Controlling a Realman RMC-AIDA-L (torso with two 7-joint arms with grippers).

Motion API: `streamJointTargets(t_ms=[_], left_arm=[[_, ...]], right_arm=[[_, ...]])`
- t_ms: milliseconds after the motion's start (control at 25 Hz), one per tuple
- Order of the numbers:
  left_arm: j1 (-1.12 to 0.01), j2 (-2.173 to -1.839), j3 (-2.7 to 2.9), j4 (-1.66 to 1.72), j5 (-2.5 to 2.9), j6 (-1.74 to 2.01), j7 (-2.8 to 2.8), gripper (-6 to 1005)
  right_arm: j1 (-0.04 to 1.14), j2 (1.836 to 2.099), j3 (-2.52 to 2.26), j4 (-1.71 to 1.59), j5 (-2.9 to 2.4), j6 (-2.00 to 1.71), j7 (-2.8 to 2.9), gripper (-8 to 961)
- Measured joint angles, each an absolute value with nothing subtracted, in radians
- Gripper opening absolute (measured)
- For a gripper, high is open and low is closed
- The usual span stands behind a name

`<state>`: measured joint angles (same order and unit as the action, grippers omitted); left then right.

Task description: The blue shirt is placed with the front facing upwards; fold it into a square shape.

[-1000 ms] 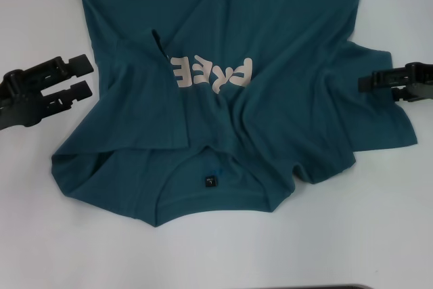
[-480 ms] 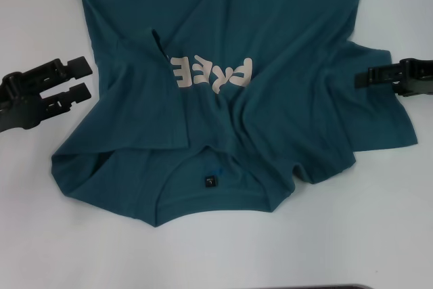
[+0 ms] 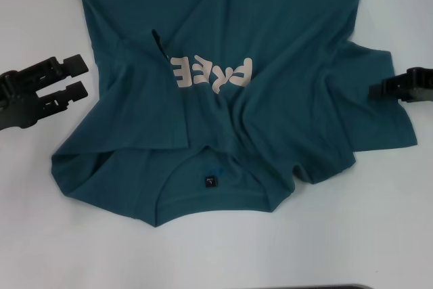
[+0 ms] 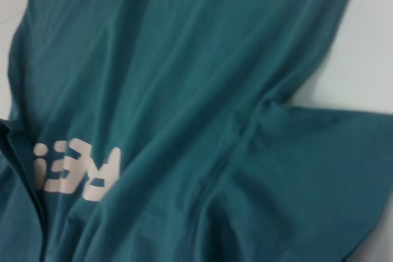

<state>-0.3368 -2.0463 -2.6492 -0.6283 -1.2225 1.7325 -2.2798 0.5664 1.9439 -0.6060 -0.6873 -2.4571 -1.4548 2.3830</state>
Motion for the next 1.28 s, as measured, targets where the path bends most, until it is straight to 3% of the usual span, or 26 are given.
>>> streamJointTargets(t_ms=[240,680,1280], left_arm=[[-0.34,-2.045,-2.649,-0.627,-1.221,1.731,-2.285,780],[-0.338,-2.042,-2.649,-0.627,-1.221,1.734,-2.287,782],[-0.33,-2.044,-2.649,-0.627,-1.223,1.738,-2.287,782]], right_arm=[[0.572,1.947,-0.607,-0.687,-2.467,-1.447,2.384,453],[0.571,1.942,-0.609,-0.69,-2.47,-1.451,2.385,20],[0.52,1.915,-0.571,-0.81,-2.47,-1.48,2.44,37]])
